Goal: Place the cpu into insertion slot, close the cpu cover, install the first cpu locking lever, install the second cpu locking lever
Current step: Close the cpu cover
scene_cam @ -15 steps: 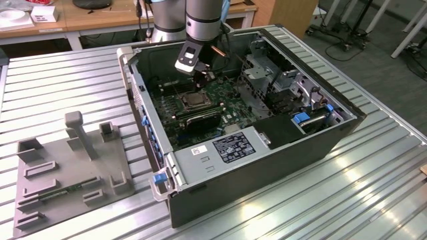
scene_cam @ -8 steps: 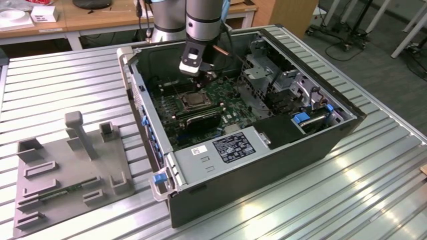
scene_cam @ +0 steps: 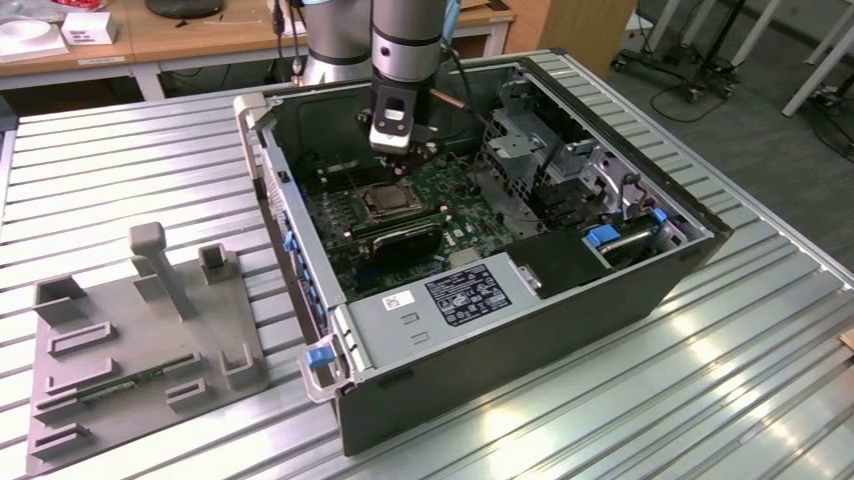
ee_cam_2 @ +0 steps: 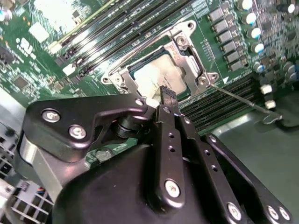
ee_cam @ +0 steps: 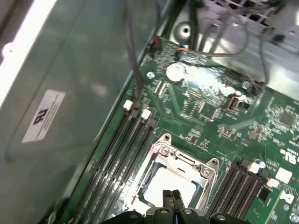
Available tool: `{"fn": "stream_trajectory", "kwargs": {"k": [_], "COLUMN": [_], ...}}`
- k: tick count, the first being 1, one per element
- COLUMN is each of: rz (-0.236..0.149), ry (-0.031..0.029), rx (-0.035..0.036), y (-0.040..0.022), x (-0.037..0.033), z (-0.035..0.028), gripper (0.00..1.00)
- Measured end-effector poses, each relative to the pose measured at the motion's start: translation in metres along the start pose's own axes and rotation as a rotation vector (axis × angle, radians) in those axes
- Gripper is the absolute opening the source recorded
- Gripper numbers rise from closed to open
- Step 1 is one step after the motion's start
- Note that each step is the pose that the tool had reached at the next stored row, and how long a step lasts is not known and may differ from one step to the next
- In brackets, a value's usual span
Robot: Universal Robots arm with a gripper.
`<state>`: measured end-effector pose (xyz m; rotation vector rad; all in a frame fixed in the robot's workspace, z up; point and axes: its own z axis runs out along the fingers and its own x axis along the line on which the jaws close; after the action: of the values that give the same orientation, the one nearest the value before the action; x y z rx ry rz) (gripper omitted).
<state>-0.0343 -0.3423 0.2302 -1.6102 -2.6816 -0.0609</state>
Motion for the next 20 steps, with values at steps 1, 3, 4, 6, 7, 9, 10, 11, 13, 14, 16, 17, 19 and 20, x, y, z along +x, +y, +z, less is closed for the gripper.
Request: {"fn": "stream_trajectory", "kwargs": {"k": [1,3,4,6,7,9,10,11,13,14,16,17,19,20], "rz": [-0.018,-0.054,-0.072,-0.108,-0.127,-0.163,-0.181,-0.199,-0.235,-0.254,-0.290,-0.308,-0.344,-0.362], "ry": [0.0005,0.0014,0.0019,0.0029,0.0034,0.0044,0.0049,0.0055,0.0065,0.0071,0.0081,0.0085,0.0095,0.0100], "rx": [0.0006,0.0017,0.0023,0.0034,0.0040,0.0051,0.0056,0.0061,0.0072,0.0078,0.0089,0.0095,0.0106,0.0112], "y": [0.0000,0.0000,0.0000,0.0000,0.0000,0.0000,0.0000,0.0000,0.0000,0.0000,0.0000,0.0000,0.0000,0.0000], "x": [0.0000,0.0000,0.0000,0.0000,0.0000,0.0000,0.0000,0.0000,0.0000,0.0000,0.0000,0.0000,0.0000,0.0000], "z": [0.0000,0.0001,0.0001,0.0002,0.0002,0.0003,0.0004,0.0004,0.0005,0.0005,0.0006,0.0007,0.0007,0.0008], "gripper": [0.11,0.11,0.11,0.11,0.11,0.11,0.11,0.11,0.11,0.11,0.11,0.11,0.11,0.11]}}
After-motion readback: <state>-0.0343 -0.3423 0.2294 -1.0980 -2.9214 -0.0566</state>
